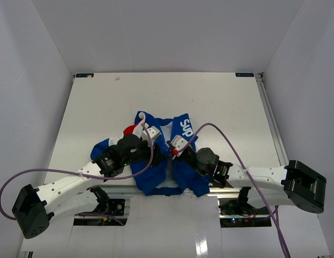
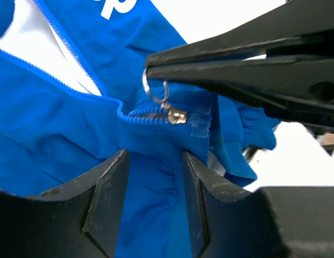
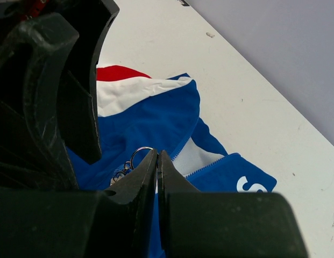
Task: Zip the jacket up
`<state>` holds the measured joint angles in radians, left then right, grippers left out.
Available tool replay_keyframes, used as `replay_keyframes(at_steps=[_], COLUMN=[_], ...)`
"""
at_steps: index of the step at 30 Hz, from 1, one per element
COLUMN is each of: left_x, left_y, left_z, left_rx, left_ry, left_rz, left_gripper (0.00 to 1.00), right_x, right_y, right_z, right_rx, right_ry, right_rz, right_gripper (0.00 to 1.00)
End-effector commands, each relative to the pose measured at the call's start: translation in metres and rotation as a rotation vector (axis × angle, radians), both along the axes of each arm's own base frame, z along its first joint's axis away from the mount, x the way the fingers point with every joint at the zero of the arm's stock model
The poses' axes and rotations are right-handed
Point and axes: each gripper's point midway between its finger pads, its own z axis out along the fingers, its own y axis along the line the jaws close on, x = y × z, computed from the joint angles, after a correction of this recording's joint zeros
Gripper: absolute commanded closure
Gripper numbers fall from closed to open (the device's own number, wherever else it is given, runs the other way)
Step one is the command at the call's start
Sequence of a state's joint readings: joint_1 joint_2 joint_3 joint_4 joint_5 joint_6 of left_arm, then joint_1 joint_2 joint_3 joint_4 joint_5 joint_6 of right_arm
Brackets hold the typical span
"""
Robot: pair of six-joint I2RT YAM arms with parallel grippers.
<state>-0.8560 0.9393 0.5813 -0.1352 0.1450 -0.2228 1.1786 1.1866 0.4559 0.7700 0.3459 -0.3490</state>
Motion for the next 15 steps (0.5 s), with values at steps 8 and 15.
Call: replay_keyframes(at_steps=[8, 15], left_x=[0.005, 0.000], left_y=[-0.003, -0.005], left_z=[0.036, 0.040], left_rx=[-0.047, -0.073], left_ry=[-0.153, -0.148], left_rz=[0.026, 0.005], left_gripper=[0.44, 0.43], right_x=[0.005, 0.006], right_y=[0.009, 0.011], right_z=[0.017, 0.016], right_rx=[0.058, 0.063], right_ry=[0.020, 0.030], right_rz=[-0.020, -0.024], right_gripper=[0.92, 0.92])
